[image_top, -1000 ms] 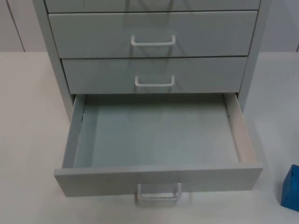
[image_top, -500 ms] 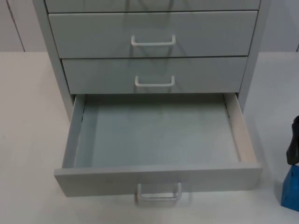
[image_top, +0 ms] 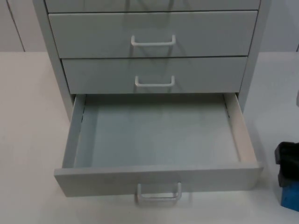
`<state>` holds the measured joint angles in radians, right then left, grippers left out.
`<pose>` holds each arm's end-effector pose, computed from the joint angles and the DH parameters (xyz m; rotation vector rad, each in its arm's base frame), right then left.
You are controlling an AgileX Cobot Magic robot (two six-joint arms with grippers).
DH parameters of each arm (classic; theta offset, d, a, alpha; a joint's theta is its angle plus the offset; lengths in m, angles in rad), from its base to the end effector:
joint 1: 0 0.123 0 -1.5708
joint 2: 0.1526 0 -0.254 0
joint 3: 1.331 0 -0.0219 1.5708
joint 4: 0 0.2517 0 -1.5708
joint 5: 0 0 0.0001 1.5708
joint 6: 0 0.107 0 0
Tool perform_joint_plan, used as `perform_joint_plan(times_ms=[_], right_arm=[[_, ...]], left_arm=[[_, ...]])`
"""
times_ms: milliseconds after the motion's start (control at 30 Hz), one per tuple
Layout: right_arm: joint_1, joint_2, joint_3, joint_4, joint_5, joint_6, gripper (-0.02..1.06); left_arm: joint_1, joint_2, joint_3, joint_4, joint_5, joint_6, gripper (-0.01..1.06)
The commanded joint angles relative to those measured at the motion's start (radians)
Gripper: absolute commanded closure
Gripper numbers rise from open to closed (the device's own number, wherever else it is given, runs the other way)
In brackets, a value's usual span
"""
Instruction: Open the drawer with the left hand, place the block into the drawer with the right hand, then close the drawer with the left hand.
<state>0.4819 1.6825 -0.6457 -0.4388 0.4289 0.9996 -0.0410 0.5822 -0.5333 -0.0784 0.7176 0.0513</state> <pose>0.2342 0.1011 0.0737 0.1922 2.8482 -0.0498 0.1450 -0.0115 0.2577 0.0650 2.2479 -0.0842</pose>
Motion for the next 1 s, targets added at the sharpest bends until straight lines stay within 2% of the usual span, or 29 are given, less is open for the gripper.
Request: perform_joint_plan(times_ms=[0, 67, 133, 167, 200, 300, 333, 367, 400, 533, 667, 700, 767, 867, 900, 967], right_arm=[[0.005, 0.026, -0.003, 0.000, -0.024, 0.016, 0.09], [0.005, 0.053, -0.003, 0.000, -0.041, 0.025, 0.13], [0.005, 0.078, -0.003, 0.000, -0.052, 0.032, 0.24], [0.005, 0.086, -0.003, 0.000, -0.052, 0.032, 0.35], [0.005, 0.086, -0.003, 0.000, -0.052, 0.032, 0.35], [0.005, 0.081, -0.003, 0.000, -0.050, 0.036, 0.72], [0.005, 0.070, -0.003, -0.004, -0.050, 0.033, 0.88], [0.005, 0.070, -0.003, -0.004, -0.050, 0.033, 0.88], [0.005, 0.052, -0.003, -0.004, -0.039, 0.018, 1.05], [0.005, -0.037, -0.003, -0.004, 0.024, -0.051, 1.05], [0.005, -0.192, -0.003, 0.003, 0.156, -0.193, 1.05], [0.005, -0.192, -0.003, 0.003, 0.156, -0.193, 1.05], [0.005, -0.280, -0.003, 0.032, 0.193, -0.288, 1.05], [0.005, -0.389, -0.003, 0.136, 0.220, -0.476, 1.05], [0.005, -0.389, -0.003, 0.136, 0.220, -0.476, 1.05], [0.005, -0.451, -0.003, 0.222, 0.252, -0.625, 1.05]], left_arm=[[0.002, -0.006, 0.004, -0.011, -0.016, -0.008, 0.00], [0.002, -0.006, 0.004, -0.011, -0.016, -0.008, 0.00], [0.002, -0.006, 0.004, -0.011, -0.016, -0.008, 0.00], [0.002, -0.006, 0.004, -0.011, -0.016, -0.008, 0.00], [0.002, -0.006, 0.004, -0.011, -0.016, -0.008, 0.00], [0.002, -0.006, 0.004, -0.011, -0.016, -0.006, 0.00], [0.002, -0.006, 0.004, -0.011, -0.016, -0.006, 0.00], [0.002, -0.006, 0.004, -0.011, -0.016, -0.006, 0.00], [0.002, -0.006, 0.004, -0.011, -0.016, -0.004, 0.00], [0.002, -0.006, 0.004, -0.011, -0.019, -0.004, 0.00], [0.002, -0.006, 0.004, -0.011, -0.019, -0.004, 0.00], [0.002, -0.006, 0.004, -0.011, -0.019, -0.004, 0.00], [0.002, -0.006, 0.004, -0.011, -0.019, -0.004, 0.00], [0.002, -0.006, 0.004, -0.011, -0.024, -0.004, 0.00], [0.002, -0.006, 0.004, -0.011, -0.024, -0.004, 0.00], [0.002, -0.006, 0.004, -0.009, -0.027, -0.004, 0.00]])
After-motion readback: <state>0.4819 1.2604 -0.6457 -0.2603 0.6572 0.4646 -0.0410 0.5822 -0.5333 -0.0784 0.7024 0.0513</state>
